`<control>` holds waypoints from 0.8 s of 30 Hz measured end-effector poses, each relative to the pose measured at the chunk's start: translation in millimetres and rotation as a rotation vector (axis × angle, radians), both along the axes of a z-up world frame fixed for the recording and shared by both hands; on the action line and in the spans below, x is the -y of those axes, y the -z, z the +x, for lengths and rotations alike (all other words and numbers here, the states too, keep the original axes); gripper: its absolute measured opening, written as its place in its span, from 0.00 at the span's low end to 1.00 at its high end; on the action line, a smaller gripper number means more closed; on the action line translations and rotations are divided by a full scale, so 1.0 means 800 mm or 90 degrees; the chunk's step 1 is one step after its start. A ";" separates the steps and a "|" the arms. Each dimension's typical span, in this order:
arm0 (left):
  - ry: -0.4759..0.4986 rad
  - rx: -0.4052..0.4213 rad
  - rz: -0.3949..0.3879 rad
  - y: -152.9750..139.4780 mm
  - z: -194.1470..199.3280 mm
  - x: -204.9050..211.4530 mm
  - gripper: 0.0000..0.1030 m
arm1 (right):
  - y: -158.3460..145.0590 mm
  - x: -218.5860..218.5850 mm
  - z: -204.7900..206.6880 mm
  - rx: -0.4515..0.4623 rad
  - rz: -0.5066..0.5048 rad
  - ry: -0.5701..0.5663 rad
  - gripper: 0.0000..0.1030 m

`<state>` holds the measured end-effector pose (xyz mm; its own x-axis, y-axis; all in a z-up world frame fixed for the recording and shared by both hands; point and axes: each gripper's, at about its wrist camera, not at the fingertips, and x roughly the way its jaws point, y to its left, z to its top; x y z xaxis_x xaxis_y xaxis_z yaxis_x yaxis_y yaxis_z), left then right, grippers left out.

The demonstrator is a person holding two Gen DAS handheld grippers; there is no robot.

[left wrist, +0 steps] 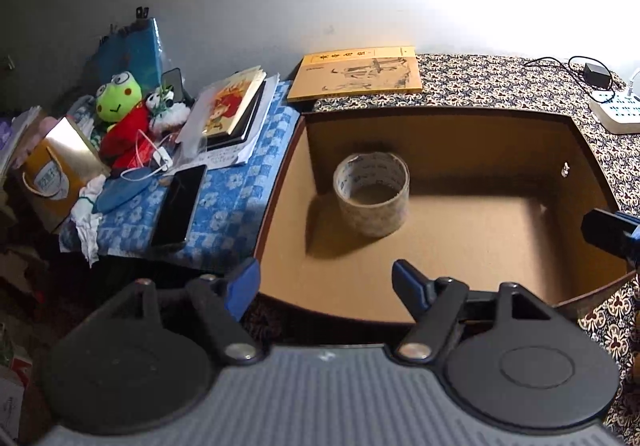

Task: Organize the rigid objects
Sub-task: 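Open the right gripper to drop the tape roll, then withdraw, then lower the right gripper to the pine cone and grasp it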

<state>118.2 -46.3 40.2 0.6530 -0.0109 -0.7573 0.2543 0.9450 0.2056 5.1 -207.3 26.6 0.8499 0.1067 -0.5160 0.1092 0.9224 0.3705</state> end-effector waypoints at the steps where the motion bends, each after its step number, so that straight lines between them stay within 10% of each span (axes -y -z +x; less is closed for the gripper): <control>1: -0.002 -0.001 0.000 0.000 -0.003 -0.001 0.72 | 0.001 -0.001 -0.003 -0.002 0.003 -0.006 0.13; 24: -0.047 -0.056 0.023 0.043 -0.051 -0.014 0.73 | 0.046 -0.008 -0.031 -0.088 0.045 -0.081 0.13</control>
